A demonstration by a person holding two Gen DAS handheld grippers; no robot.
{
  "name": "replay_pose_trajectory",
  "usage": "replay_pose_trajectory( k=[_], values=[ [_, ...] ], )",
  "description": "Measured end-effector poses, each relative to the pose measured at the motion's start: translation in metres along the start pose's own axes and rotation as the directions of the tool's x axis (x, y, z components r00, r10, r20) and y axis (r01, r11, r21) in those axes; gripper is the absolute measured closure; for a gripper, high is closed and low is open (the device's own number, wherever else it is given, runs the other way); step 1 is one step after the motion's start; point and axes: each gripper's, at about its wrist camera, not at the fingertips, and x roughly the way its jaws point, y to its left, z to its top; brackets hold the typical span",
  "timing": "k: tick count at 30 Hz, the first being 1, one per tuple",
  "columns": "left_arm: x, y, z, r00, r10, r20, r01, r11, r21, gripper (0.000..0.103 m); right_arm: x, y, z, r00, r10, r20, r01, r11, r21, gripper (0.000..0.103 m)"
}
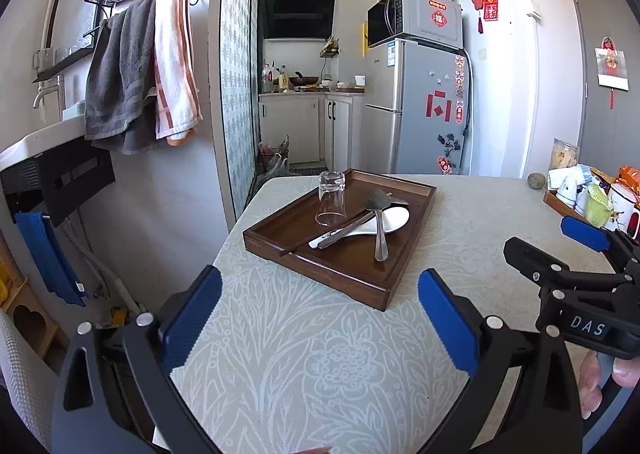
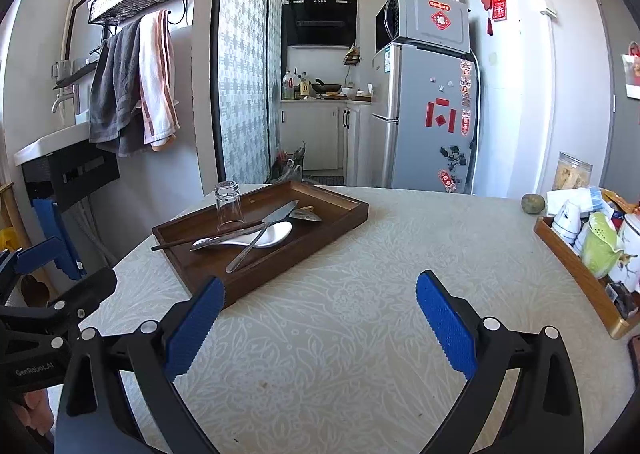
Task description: Organize utensils
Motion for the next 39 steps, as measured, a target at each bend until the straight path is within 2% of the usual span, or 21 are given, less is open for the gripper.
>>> replay_pose_trajectory(
  k=[4, 14, 39],
  values=[
    [0.006, 0.002, -0.003, 1.0, 0.005, -0.017, -0.005, 1.0, -0.003, 0.003, 0.004, 0.002, -0.002, 1.0, 0.002, -0.008, -0.002, 1.0, -0.004, 0.005],
    [-0.003, 0.011, 0.004, 1.0, 0.024, 0.012, -0.024, 1.0, -0.01, 0.003, 0.004, 0.0, -0.001, 1.0, -0.009, -0.002, 0.009, 1.0, -0.002, 0.005],
    [0.003, 0.01, 0.002, 0.999, 0.033, -0.019, -0.033, 0.999, -0.014, 0.003, 0.004, 0.005, -0.003, 1.0, -0.004, -0.005, 0.004, 1.0, -0.018, 0.005]
  ],
)
